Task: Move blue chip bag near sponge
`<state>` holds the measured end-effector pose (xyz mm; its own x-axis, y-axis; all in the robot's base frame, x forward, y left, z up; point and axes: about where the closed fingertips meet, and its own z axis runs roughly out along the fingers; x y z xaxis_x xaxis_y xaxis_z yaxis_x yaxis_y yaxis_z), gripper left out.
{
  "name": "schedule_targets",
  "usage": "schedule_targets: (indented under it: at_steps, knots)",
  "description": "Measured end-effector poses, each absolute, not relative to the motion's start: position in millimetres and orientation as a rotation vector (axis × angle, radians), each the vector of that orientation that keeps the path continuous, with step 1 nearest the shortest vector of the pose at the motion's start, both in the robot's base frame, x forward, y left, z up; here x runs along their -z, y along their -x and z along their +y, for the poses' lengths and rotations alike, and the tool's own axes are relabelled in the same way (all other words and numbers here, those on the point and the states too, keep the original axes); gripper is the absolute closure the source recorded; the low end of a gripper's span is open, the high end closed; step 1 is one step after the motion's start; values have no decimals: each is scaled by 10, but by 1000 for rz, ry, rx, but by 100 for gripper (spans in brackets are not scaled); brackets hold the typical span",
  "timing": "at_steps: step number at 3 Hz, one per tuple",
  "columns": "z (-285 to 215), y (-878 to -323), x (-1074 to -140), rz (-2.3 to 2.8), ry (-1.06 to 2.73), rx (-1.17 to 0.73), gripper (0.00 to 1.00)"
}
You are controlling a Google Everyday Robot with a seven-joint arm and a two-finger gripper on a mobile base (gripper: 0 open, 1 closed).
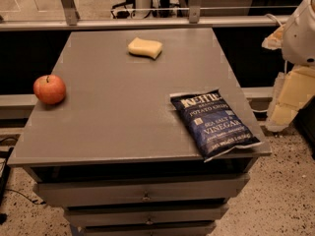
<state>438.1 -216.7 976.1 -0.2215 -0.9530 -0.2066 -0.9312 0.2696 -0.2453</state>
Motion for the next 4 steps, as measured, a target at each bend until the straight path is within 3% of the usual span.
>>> schedule_targets:
  at_steps: [1,4]
  knots:
    - [-2167,-4381,-9761,2232,1725,98,0]
    - [-1635,-4952,-9133,2138,1461,-371,0]
